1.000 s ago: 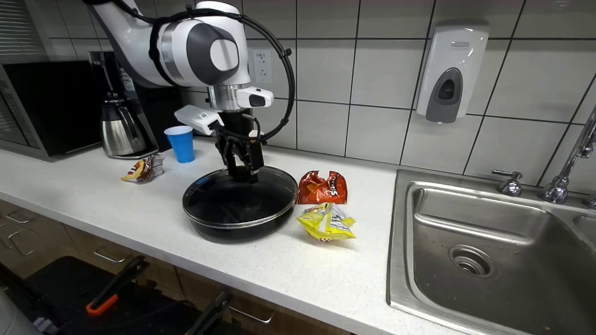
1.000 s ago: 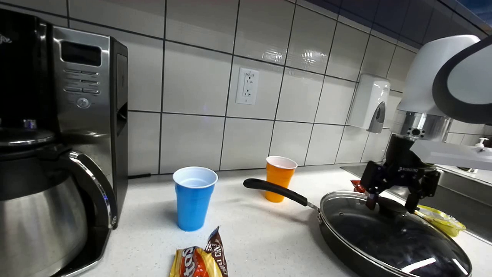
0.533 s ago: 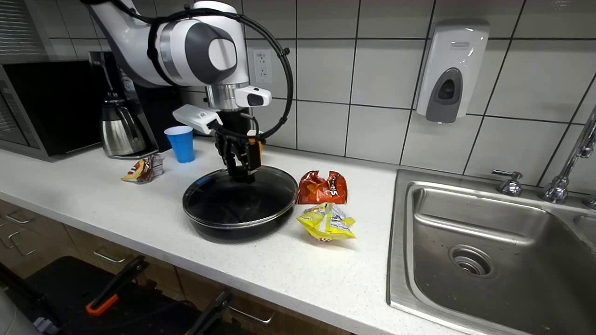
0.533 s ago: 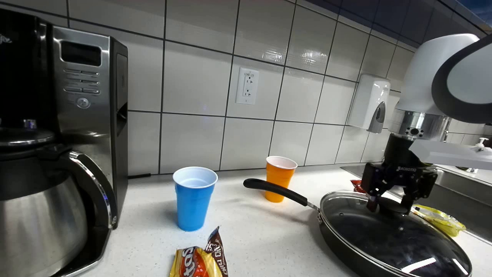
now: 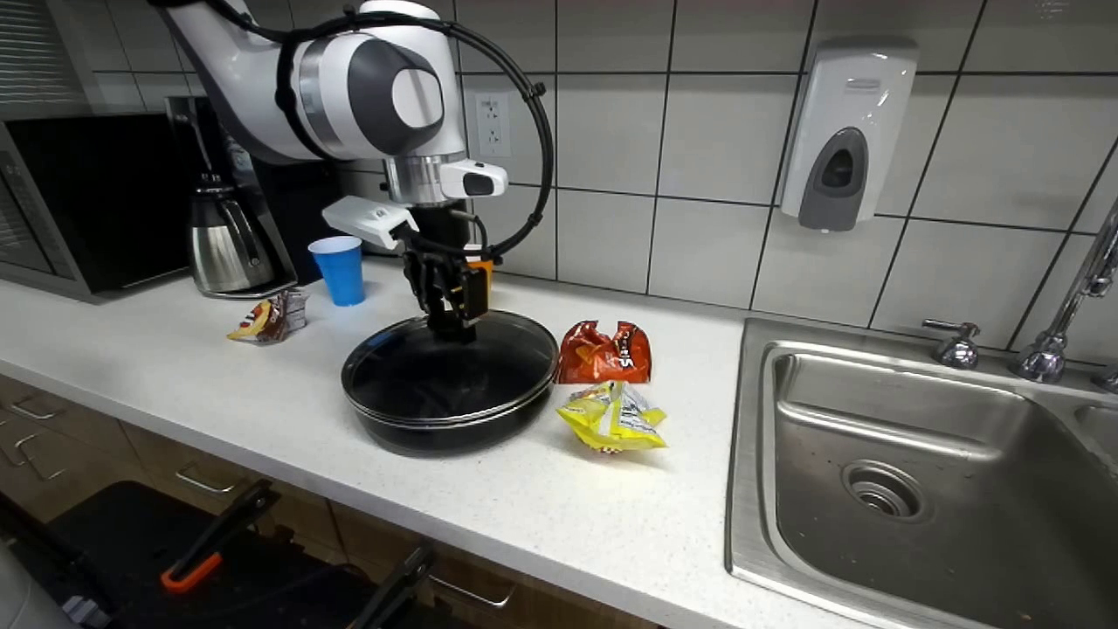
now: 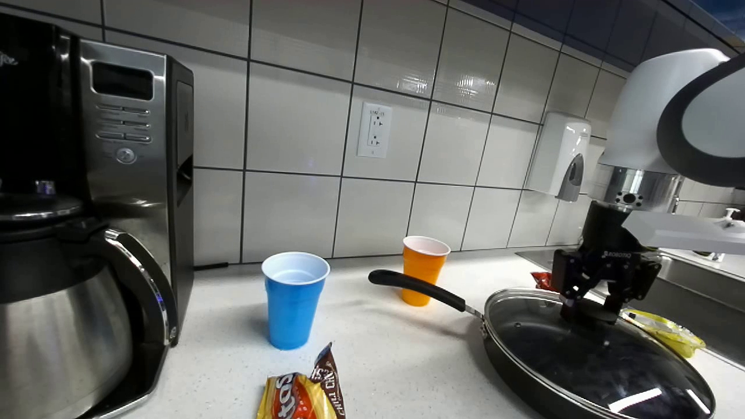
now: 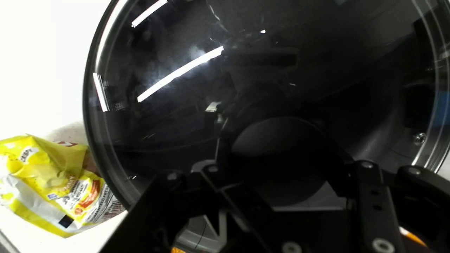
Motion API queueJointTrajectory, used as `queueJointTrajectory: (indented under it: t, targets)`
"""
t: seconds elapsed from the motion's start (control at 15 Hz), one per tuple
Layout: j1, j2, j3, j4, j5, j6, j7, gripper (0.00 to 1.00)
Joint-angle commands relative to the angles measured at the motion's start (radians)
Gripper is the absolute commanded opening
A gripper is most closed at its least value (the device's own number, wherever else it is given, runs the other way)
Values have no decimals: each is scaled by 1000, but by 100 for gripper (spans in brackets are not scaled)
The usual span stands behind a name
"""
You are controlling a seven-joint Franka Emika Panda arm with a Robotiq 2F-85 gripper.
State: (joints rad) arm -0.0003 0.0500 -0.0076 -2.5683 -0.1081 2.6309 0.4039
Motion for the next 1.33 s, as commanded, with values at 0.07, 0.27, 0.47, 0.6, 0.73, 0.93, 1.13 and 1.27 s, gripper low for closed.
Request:
queueJointTrajectory:
  t: [0.07,0.27,0.47,0.6,0.73,0.93,1.13,1.27]
  targets:
    - [26,-137,14,-13,-33,-123,-10,39]
    - [44,-190,41,-11,-15,-177,-26,39]
    - [71,-220,76,1,21,-212,-56,39]
    - [95,-227,100,10,46,-228,-77,39]
    - [121,-225,126,22,68,-245,-97,39]
    - [162,-204,163,38,101,-253,-124,39]
    - [207,-183,200,59,139,-253,-160,39]
    - [235,-168,224,72,156,-256,-184,39]
